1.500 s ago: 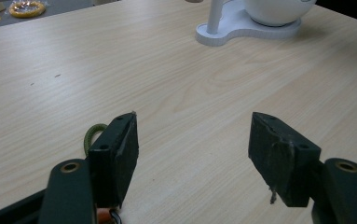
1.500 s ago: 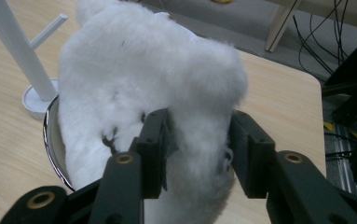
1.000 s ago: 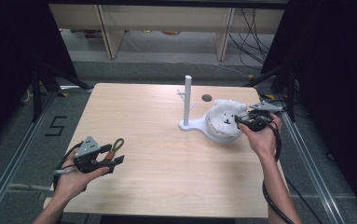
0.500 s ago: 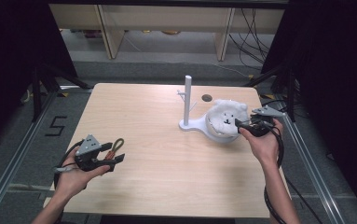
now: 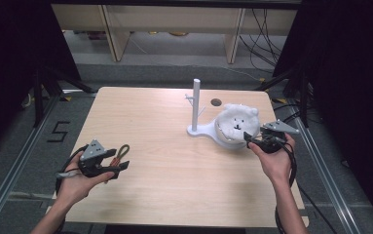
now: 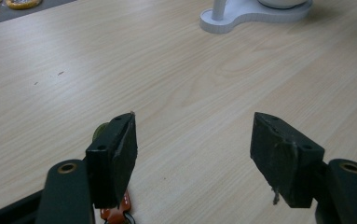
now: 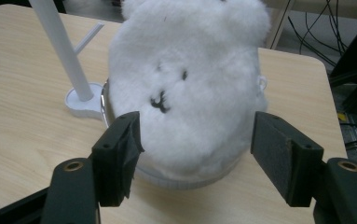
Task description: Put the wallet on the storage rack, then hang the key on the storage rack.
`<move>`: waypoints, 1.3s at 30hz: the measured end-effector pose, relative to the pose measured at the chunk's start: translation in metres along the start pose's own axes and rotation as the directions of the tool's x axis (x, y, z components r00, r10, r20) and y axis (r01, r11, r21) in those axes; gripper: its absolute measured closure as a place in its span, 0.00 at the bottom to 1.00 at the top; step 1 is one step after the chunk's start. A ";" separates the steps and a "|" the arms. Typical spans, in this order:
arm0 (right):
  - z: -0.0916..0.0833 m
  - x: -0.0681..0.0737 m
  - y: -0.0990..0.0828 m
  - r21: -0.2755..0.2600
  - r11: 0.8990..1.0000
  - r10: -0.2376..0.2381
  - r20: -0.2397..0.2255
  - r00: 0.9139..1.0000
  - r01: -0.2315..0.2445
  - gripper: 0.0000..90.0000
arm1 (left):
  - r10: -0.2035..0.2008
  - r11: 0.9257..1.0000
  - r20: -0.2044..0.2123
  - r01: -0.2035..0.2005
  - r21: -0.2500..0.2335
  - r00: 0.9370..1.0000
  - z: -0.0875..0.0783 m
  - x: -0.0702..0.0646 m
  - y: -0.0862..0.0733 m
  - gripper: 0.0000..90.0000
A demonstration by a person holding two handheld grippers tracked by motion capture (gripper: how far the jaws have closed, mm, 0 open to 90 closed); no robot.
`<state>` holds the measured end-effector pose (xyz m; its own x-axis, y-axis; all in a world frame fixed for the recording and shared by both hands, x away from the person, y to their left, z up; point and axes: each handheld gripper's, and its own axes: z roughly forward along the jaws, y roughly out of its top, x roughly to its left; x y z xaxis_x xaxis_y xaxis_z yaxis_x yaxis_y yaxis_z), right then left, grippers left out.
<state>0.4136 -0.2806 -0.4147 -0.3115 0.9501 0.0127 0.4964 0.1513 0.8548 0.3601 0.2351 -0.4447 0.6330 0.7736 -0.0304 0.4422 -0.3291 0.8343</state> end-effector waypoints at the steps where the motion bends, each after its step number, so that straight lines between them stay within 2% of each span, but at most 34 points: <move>1: -0.001 0.001 -0.002 -0.003 1.000 -0.001 0.005 1.000 0.001 0.38 | 0.000 1.000 0.000 0.000 0.002 1.000 0.000 0.000 0.000 0.35; 6: -0.009 0.007 -0.014 -0.022 1.000 0.016 -0.015 1.000 -0.016 0.38 | 0.008 1.000 -0.006 -0.008 0.002 1.000 0.001 0.002 0.002 0.35; 8: -0.015 0.008 -0.020 -0.021 1.000 0.019 -0.006 1.000 -0.019 0.38 | 0.030 0.999 0.004 -0.030 0.031 1.000 0.000 0.004 0.003 0.35; 9: -0.016 0.009 -0.025 -0.032 0.999 0.030 -0.015 0.999 -0.030 0.38 | 0.011 1.000 -0.003 -0.011 0.022 1.000 0.001 0.003 0.004 0.36; 11: -0.020 0.011 -0.032 -0.024 0.999 0.045 -0.020 0.999 -0.045 0.38 | 0.026 0.999 0.000 -0.026 0.043 1.000 0.000 0.005 0.006 0.36; 12: -0.021 0.012 -0.036 -0.017 0.999 0.051 -0.015 0.999 -0.051 0.38 | 0.037 0.998 -0.006 -0.036 0.058 0.999 -0.001 0.006 0.006 0.36; 13: -0.024 0.013 -0.038 0.006 0.998 0.058 -0.013 0.998 -0.058 0.38 | 0.035 0.998 -0.005 -0.034 0.056 0.999 0.000 0.006 0.007 0.36; 17: -0.029 0.017 -0.053 0.043 0.995 0.087 -0.012 0.996 -0.086 0.38 | 0.034 0.995 0.012 -0.035 0.089 0.999 0.002 0.008 0.008 0.37; 18: -0.030 0.019 -0.057 0.082 0.994 0.080 -0.009 0.997 -0.079 0.38 | 0.029 0.995 0.014 -0.030 0.097 0.999 0.004 0.008 0.008 0.37; 19: -0.032 0.023 -0.059 0.117 0.987 0.112 -0.003 0.994 -0.111 0.38 | 0.023 0.994 0.014 -0.024 0.106 1.000 0.006 0.007 0.008 0.37; 20: -0.032 0.022 -0.061 0.115 0.990 0.084 -0.024 0.996 -0.080 0.37 | 0.026 0.992 0.019 -0.028 0.127 0.999 0.008 0.007 0.009 0.37; 21: -0.031 0.022 -0.063 0.111 0.991 0.085 -0.037 0.996 -0.081 0.37 | 0.050 0.983 0.024 -0.054 0.176 0.998 0.008 0.010 0.010 0.36; 22: -0.033 0.024 -0.064 0.131 0.988 0.082 -0.022 0.996 -0.079 0.37 | 0.048 0.976 0.028 -0.053 0.210 0.998 0.010 0.010 0.011 0.36; 23: -0.033 0.024 -0.065 0.124 0.989 0.085 -0.037 0.996 -0.080 0.37 | 0.043 0.972 0.029 -0.049 0.230 0.999 0.012 0.010 0.011 0.36; 24: -0.033 0.024 -0.065 0.124 0.989 0.085 -0.037 0.996 -0.080 0.37 | 0.043 0.972 0.029 -0.049 0.230 0.999 0.012 0.010 0.011 0.36; 25: -0.035 0.025 -0.065 0.147 0.986 0.088 -0.034 0.996 -0.082 0.36 | 0.028 0.966 0.017 -0.032 0.258 0.999 0.016 0.011 0.012 0.36; 26: -0.035 0.025 -0.066 0.139 0.986 0.092 -0.032 0.995 -0.087 0.36 | 0.020 0.962 0.010 -0.022 0.271 1.000 0.018 0.012 0.012 0.36; 27: -0.036 0.025 -0.066 0.137 0.986 0.095 -0.032 0.995 -0.089 0.36 | 0.008 0.955 0.001 -0.008 0.296 1.000 0.020 0.013 0.013 0.36; 28: -0.036 0.024 -0.066 0.134 0.987 0.094 -0.050 0.994 -0.087 0.36 | 0.016 0.946 0.004 -0.016 0.323 1.000 0.021 0.015 0.014 0.36; 29: -0.036 0.025 -0.066 0.135 0.986 0.102 -0.052 0.993 -0.094 0.36 | 0.010 0.934 -0.002 -0.008 0.358 1.000 0.022 0.016 0.014 0.36; 31: -0.038 0.026 -0.066 0.155 0.984 0.097 -0.037 0.995 -0.090 0.36 | -0.005 0.912 -0.016 0.011 0.411 1.000 0.026 0.018 0.015 0.36; 32: -0.036 0.026 -0.068 0.137 0.987 0.097 -0.057 0.994 -0.088 0.36 | -0.001 0.901 -0.022 0.011 0.433 1.000 0.027 0.020 0.015 0.36; 33: -0.037 0.026 -0.068 0.142 0.985 0.104 -0.063 0.993 -0.095 0.36 | -0.008 0.896 -0.035 0.023 0.444 0.999 0.029 0.021 0.015 0.37; 34: -0.037 0.027 -0.068 0.150 0.984 0.102 -0.051 0.993 -0.094 0.36 | -0.013 0.881 -0.053 0.037 0.472 0.998 0.031 0.023 0.015 0.37; 35: -0.039 0.031 -0.068 0.175 0.975 0.149 -0.036 0.988 -0.140 0.36 | -0.011 0.872 -0.061 0.040 0.488 0.998 0.034 0.027 0.014 0.37; 36: -0.039 0.031 -0.068 0.175 0.975 0.149 -0.036 0.988 -0.140 0.36 | -0.011 0.872 -0.061 0.040 0.488 0.998 0.034 0.027 0.014 0.37; 37: -0.039 0.031 -0.068 0.166 0.978 0.139 -0.044 0.989 -0.130 0.36 | -0.024 0.858 -0.088 0.066 0.510 0.996 0.037 0.032 0.012 0.38; 38: -0.040 0.030 -0.067 0.165 0.978 0.135 -0.045 0.990 -0.126 0.36 | -0.030 0.852 -0.097 0.076 0.518 0.995 0.040 0.035 0.010 0.39; 39: -0.038 0.031 -0.067 0.145 0.980 0.146 -0.059 0.987 -0.137 0.35 | -0.037 0.841 -0.110 0.090 0.533 0.993 0.042 0.038 0.008 0.40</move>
<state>0.3396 -0.2717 -0.4520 -0.2827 0.9444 0.1681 0.6465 0.0581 0.7607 0.4145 0.2393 -0.4621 0.5427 0.8399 -0.0008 0.7679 -0.4958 0.4057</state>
